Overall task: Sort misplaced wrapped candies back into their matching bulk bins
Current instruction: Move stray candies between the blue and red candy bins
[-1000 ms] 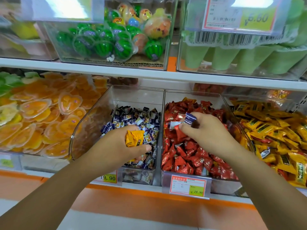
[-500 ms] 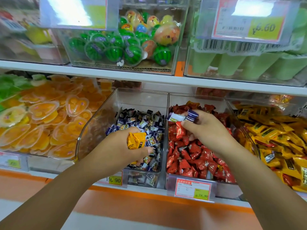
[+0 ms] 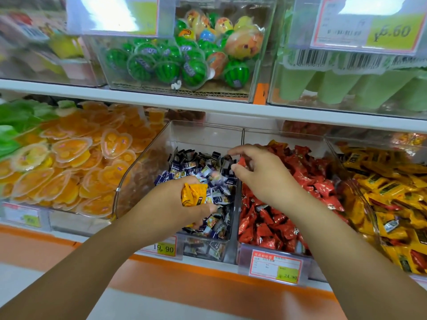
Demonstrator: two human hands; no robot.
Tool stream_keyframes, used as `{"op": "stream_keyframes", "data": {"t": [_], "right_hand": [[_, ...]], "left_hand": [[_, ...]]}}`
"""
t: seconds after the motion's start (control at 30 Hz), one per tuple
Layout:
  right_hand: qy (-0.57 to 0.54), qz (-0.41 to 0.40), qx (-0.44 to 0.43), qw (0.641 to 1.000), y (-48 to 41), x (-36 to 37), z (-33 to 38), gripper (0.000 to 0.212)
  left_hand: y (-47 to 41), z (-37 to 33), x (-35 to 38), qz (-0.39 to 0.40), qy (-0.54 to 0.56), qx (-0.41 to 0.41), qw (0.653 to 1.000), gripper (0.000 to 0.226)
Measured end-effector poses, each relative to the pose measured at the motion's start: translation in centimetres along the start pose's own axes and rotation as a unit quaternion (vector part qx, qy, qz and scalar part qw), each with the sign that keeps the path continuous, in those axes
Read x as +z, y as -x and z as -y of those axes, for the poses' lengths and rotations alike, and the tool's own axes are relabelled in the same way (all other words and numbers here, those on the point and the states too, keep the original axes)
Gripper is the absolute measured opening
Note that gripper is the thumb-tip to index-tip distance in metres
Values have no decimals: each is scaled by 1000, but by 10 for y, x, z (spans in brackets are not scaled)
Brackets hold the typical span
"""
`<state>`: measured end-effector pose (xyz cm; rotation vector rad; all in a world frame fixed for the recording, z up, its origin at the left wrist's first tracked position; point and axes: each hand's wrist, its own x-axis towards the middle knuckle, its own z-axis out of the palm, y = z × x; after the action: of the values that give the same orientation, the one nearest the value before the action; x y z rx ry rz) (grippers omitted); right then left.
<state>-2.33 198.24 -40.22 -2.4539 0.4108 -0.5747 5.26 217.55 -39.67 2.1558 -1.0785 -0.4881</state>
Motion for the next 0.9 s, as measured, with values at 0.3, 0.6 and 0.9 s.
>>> {"op": "stream_keyframes", "data": {"t": [0.3, 0.6, 0.9], "right_hand": [[146, 18, 79, 986, 31, -63, -27, 16], [220, 139, -30, 965, 43, -19, -43, 24], [163, 108, -1, 981, 42, -22, -53, 13]], "left_hand": [[-5, -5, 6, 5, 11, 12, 1000, 18], [-11, -16, 19, 4, -18, 31, 999, 25], [-14, -17, 22, 13, -27, 30, 999, 26]]}}
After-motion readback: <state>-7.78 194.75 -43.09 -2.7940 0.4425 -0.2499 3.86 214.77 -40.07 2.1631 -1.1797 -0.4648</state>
